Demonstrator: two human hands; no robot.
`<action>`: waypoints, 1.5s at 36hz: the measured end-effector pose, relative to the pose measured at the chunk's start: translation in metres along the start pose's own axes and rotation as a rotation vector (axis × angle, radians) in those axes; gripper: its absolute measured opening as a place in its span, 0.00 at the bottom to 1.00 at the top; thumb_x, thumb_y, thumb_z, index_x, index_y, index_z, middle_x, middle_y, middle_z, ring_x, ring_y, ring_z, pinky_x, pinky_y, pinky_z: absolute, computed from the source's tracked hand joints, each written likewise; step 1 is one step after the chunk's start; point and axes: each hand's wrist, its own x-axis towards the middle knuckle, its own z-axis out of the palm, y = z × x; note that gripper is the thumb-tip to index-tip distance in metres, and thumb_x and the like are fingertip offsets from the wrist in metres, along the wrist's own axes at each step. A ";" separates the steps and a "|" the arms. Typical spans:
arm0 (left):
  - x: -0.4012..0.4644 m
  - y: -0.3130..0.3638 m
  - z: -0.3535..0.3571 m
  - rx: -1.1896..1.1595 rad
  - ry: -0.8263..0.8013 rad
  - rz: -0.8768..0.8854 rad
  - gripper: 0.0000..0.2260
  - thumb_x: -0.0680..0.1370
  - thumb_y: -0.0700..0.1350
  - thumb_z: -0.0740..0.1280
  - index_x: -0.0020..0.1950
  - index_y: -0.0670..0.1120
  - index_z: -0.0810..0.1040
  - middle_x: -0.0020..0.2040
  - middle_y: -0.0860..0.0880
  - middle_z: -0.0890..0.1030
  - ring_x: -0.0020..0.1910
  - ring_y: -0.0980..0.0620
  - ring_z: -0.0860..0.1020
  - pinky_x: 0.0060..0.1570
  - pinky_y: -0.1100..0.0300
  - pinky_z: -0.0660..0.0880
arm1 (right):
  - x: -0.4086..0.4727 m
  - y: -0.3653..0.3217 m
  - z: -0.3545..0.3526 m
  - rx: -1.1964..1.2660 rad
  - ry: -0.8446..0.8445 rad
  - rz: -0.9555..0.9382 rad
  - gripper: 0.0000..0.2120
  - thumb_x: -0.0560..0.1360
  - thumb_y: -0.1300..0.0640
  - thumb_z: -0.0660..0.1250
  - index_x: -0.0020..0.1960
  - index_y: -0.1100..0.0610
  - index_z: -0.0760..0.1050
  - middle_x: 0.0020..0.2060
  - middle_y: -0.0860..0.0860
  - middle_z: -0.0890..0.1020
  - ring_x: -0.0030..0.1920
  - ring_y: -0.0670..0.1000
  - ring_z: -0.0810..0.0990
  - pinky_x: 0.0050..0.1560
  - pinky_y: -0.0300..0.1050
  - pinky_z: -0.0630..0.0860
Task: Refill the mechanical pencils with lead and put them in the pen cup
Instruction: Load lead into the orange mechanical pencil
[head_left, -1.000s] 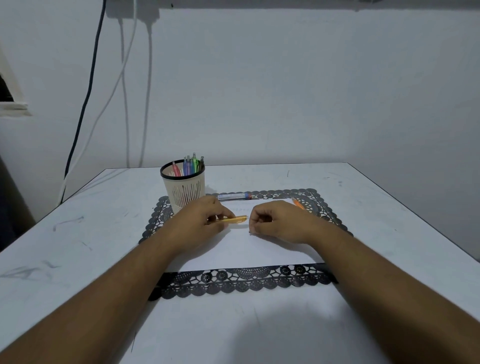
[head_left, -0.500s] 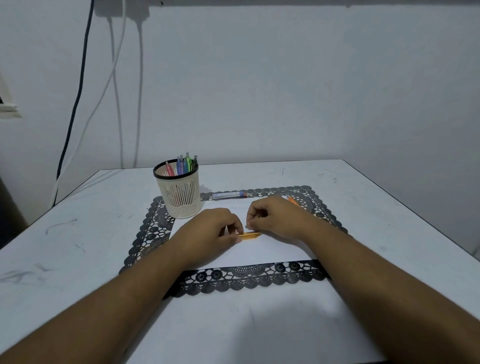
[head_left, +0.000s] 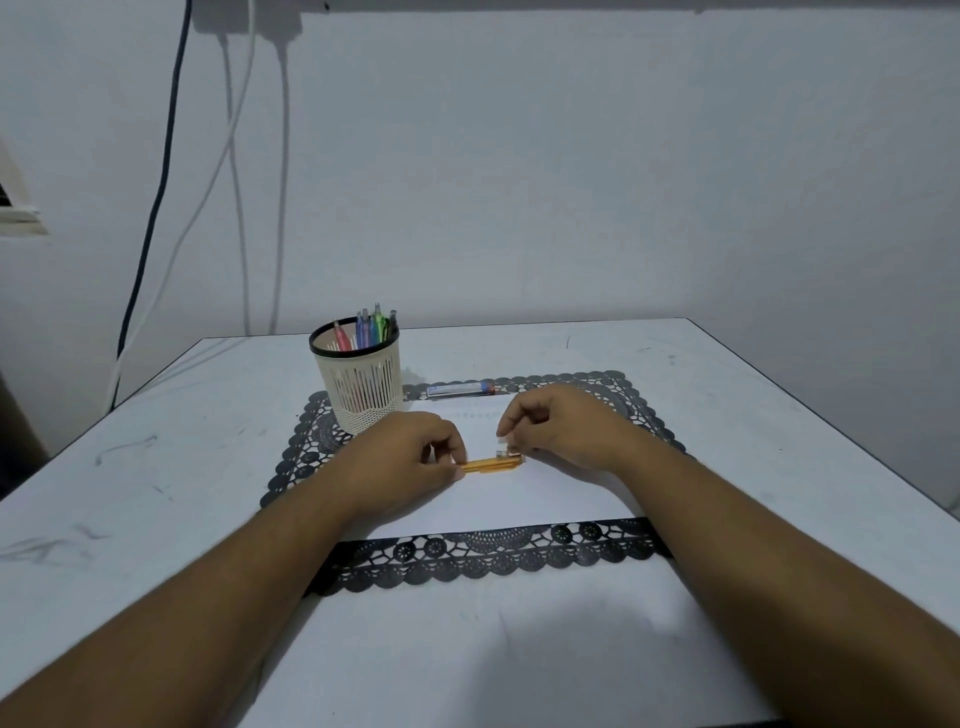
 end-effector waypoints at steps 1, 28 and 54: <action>0.000 0.001 0.001 -0.005 0.008 -0.001 0.02 0.76 0.49 0.74 0.47 0.57 0.83 0.41 0.59 0.80 0.40 0.57 0.77 0.41 0.55 0.76 | 0.001 0.001 -0.001 0.020 -0.005 0.009 0.08 0.75 0.74 0.69 0.47 0.64 0.84 0.41 0.60 0.83 0.43 0.51 0.83 0.46 0.40 0.79; -0.001 0.005 0.004 0.025 0.067 -0.002 0.04 0.77 0.53 0.73 0.50 0.56 0.83 0.44 0.57 0.79 0.41 0.57 0.77 0.44 0.50 0.78 | 0.102 -0.020 0.010 -0.993 0.198 -0.076 0.10 0.79 0.51 0.68 0.58 0.46 0.84 0.60 0.47 0.81 0.59 0.50 0.76 0.53 0.46 0.71; 0.005 0.002 0.001 0.376 0.545 0.222 0.13 0.78 0.46 0.73 0.63 0.48 0.83 0.54 0.50 0.84 0.51 0.46 0.79 0.50 0.49 0.76 | 0.003 -0.038 0.007 -0.052 0.124 -0.191 0.07 0.75 0.62 0.76 0.53 0.56 0.86 0.35 0.51 0.77 0.34 0.44 0.73 0.37 0.31 0.69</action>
